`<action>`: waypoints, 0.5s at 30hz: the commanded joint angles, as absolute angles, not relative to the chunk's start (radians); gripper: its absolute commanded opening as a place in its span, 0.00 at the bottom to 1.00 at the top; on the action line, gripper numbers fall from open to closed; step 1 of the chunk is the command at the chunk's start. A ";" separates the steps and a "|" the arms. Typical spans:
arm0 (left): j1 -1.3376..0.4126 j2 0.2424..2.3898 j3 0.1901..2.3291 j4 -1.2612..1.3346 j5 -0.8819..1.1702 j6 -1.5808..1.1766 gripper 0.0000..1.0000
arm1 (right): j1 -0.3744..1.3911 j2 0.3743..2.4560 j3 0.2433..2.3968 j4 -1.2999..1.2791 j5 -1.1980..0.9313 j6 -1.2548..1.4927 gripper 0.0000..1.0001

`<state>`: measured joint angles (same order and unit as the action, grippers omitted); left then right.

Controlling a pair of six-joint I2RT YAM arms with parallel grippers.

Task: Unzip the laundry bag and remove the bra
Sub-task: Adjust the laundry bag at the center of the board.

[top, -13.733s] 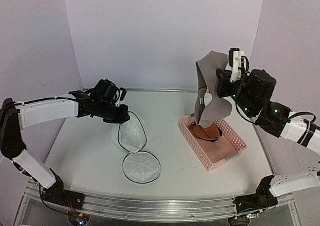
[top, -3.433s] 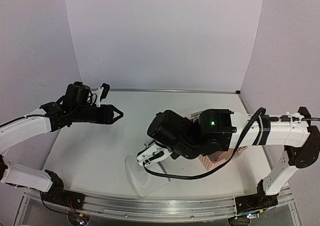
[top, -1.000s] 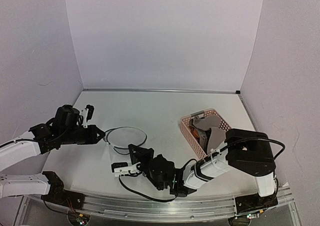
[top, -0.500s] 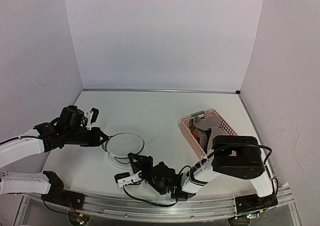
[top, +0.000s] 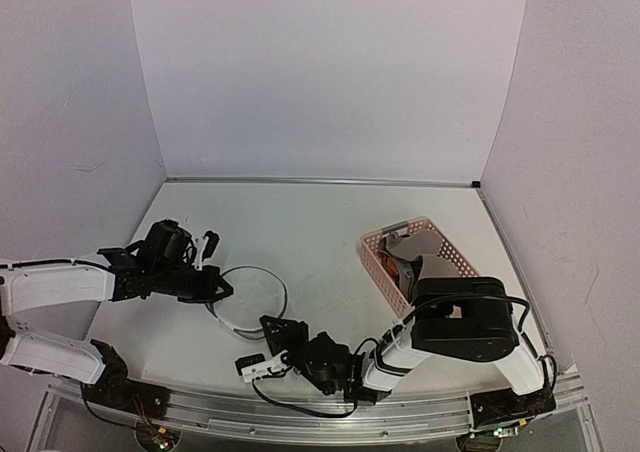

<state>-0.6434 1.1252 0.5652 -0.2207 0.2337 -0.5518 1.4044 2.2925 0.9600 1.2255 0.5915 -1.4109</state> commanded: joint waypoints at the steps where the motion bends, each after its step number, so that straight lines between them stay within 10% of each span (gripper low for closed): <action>1: -0.653 1.177 0.550 -0.142 0.219 -0.556 0.02 | 1.411 2.278 0.950 1.281 0.600 -1.378 0.18; 15: -0.654 1.291 0.537 -0.118 0.128 -0.584 0.00 | 1.420 2.163 0.848 1.281 0.587 -1.347 0.35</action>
